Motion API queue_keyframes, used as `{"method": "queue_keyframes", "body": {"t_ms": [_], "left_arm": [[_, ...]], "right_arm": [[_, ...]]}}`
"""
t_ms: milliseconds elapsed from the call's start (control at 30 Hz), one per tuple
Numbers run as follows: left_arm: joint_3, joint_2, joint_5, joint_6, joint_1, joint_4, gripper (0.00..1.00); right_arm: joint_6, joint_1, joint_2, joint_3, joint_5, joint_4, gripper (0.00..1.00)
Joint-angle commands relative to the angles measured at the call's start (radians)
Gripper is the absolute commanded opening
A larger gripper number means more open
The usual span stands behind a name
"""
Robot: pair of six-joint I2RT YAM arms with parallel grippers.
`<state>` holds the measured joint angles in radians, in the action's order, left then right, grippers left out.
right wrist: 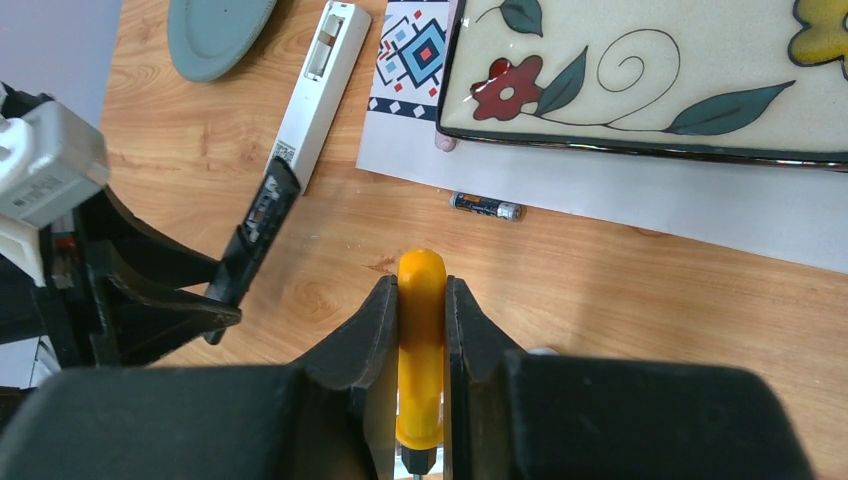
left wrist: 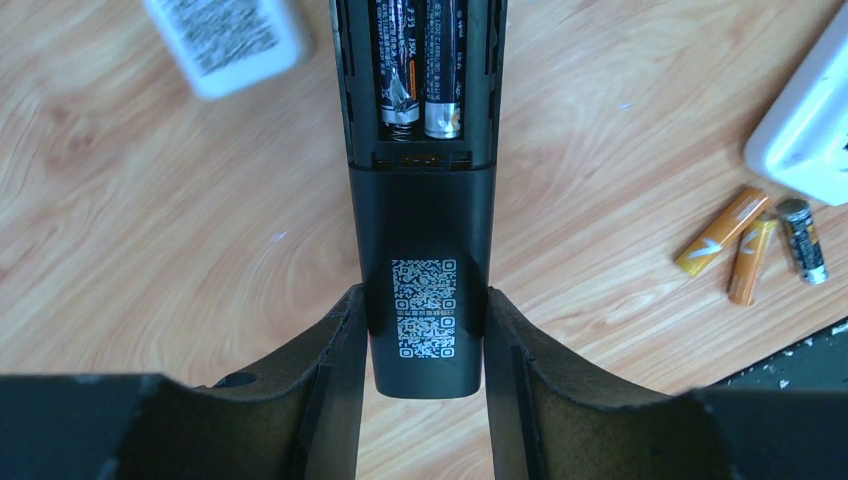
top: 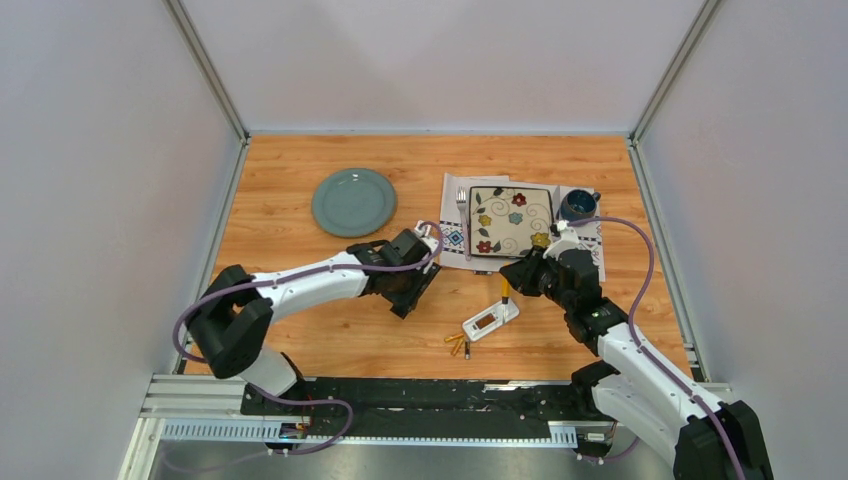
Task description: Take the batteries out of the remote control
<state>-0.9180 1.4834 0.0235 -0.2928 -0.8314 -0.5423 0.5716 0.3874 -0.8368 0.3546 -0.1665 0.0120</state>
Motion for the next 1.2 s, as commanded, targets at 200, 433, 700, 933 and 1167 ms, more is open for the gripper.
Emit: {"method": "queue_keyframes", "body": {"t_ms": [200, 433, 700, 933, 1167], "left_arm": [[-0.189, 0.215, 0.053, 0.132, -0.179, 0.007, 0.0], [-0.194, 0.27, 0.0, 0.172, -0.232, 0.03, 0.01], [-0.087, 0.213, 0.073, 0.159, -0.233, 0.071, 0.54], [-0.001, 0.143, 0.098, 0.156, -0.232, 0.108, 0.64], [0.03, 0.129, 0.066, 0.136, -0.233, 0.123, 0.64]], "right_arm": [[-0.004, -0.005, 0.005, 0.014, 0.013, 0.045, 0.0], [-0.007, -0.005, 0.002, 0.017, 0.012, 0.04, 0.0], [-0.006, -0.005, 0.022, 0.029, 0.009, 0.022, 0.0], [-0.009, -0.005, 0.036, 0.037, 0.002, 0.014, 0.0], [-0.009, -0.005, 0.044, 0.041, -0.001, 0.013, 0.0]]}}
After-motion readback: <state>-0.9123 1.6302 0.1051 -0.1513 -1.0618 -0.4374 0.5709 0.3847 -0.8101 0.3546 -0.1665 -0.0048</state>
